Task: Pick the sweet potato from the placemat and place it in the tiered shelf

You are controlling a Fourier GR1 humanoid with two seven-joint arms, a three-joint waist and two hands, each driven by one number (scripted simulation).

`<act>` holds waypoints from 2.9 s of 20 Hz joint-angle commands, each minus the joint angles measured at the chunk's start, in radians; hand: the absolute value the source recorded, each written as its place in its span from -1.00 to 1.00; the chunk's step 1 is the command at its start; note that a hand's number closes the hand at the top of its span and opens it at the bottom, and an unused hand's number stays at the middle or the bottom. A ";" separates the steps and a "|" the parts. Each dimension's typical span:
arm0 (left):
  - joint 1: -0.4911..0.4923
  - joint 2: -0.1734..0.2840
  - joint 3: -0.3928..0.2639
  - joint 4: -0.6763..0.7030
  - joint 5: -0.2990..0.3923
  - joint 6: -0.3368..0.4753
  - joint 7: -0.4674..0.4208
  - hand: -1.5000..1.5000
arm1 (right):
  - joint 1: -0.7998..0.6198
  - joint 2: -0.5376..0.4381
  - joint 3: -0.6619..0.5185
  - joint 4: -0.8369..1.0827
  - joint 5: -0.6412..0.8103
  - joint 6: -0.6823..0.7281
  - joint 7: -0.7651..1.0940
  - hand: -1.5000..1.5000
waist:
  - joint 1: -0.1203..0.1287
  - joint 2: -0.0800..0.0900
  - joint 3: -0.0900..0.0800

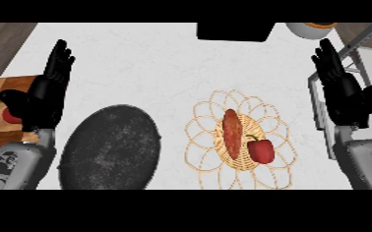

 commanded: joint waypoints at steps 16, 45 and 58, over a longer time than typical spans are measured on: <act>0.215 -0.060 0.002 0.133 0.186 -0.136 0.204 0.00 | 0.330 -0.123 -0.026 -0.088 0.053 0.077 -0.022 -1.00 | -0.061 0.015 0.024; 0.177 -0.089 0.043 0.157 0.130 -0.216 0.236 0.00 | -0.149 0.002 0.396 -0.369 0.404 0.144 1.200 -1.00 | -0.017 0.018 0.023; 0.228 -0.141 0.054 0.163 0.104 -0.226 0.188 0.00 | -0.150 0.102 0.473 -0.245 0.568 0.195 1.270 -1.00 | -0.023 0.017 0.023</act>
